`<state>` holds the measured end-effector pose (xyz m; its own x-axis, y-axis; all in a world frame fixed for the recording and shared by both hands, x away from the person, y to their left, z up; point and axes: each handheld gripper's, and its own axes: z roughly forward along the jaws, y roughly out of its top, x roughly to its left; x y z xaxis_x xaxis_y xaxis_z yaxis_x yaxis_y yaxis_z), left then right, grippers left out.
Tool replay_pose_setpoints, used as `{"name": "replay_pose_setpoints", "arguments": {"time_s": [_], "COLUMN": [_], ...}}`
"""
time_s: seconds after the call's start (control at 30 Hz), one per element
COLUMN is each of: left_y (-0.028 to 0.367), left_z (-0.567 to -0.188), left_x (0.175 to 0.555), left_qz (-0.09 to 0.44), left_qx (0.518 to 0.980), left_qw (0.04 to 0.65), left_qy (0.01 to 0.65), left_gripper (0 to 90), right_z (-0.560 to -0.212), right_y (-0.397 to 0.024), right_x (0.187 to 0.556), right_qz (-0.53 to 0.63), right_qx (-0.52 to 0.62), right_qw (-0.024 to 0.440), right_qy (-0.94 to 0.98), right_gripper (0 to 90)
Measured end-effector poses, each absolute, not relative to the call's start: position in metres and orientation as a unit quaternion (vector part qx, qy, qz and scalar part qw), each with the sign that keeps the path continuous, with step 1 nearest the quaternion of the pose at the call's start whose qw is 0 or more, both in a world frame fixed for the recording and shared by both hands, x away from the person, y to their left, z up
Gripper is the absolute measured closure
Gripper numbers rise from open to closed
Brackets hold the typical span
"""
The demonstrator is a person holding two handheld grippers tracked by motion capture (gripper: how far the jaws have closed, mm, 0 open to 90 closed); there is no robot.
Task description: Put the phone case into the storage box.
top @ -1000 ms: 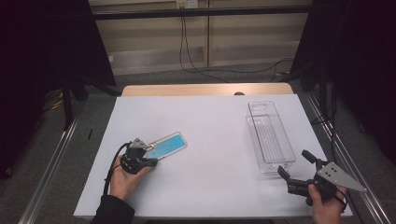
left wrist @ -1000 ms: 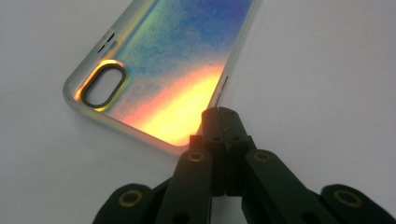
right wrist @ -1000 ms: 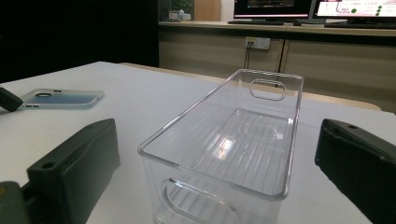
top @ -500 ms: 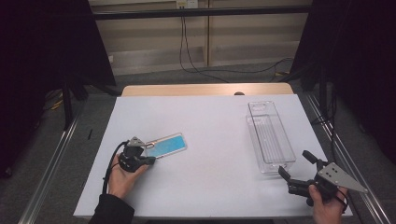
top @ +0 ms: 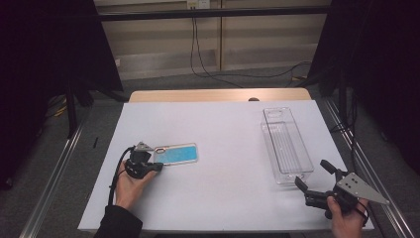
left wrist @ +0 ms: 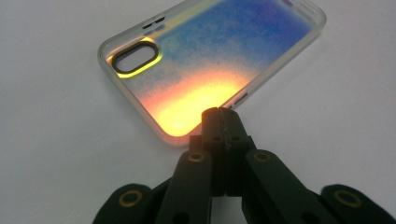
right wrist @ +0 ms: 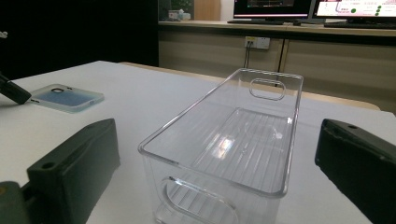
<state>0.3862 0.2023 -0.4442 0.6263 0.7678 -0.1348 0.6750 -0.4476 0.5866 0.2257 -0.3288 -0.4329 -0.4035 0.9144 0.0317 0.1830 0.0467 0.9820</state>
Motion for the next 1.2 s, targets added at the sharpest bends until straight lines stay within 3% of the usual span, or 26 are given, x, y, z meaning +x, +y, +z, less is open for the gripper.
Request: {"name": "replay_pose_setpoints", "arguments": {"time_s": [1.2], "left_y": [0.202], "left_z": [-0.447], "left_x": [0.408], "left_qz": [0.094], "left_qx": [0.837], "left_qw": [0.310], "left_qy": [0.440], "left_gripper": [90.0], "right_z": [-0.433], "right_y": [-0.329], "right_x": [0.226], "right_qz": [0.540], "right_qx": [0.430], "right_qw": [0.338], "right_qy": [0.640], "right_gripper": [0.0]}}
